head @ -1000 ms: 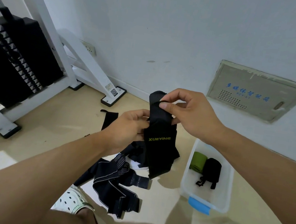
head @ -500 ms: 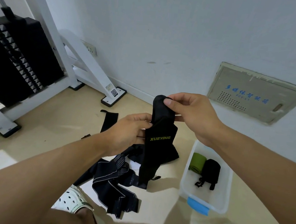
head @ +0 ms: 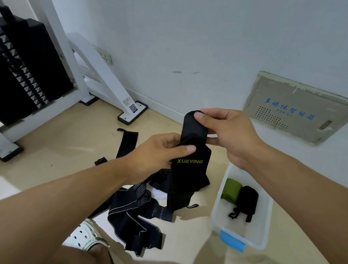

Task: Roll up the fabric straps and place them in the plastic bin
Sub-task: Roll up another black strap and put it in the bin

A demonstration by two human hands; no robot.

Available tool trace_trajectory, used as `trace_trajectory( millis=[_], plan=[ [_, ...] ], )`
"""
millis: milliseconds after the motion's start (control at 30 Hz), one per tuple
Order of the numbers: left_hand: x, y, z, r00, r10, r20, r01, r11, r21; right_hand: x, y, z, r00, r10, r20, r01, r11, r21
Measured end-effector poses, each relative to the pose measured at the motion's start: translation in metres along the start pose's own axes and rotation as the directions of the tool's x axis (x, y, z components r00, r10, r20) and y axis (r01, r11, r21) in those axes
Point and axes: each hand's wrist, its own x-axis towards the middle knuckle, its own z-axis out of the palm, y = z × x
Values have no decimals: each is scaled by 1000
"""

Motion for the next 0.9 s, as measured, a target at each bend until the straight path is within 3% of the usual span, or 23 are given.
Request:
trace_trajectory(
  millis=[567,633,700,800,900],
  plan=[
    [1,1,4,998,43,-43,-39,995,93,7,6,-11,1000,9,17,-6,991,-136],
    [1,1,4,998,38,-45,-34,996,79,6,7,-14,989,-138,48,146,917,-371],
    [1,1,3,998,27,-51,-23,997,69,2,2,-16,945,-254,204,326,752,-573],
    [2,0,3,999,-3,-49,6,998,62,-4,3,-15,892,-149,426,428,577,-695],
    [3,0,3,997,-23,-70,25,999,35,-5,13,-13,907,-95,411,373,636,-676]
  ],
)
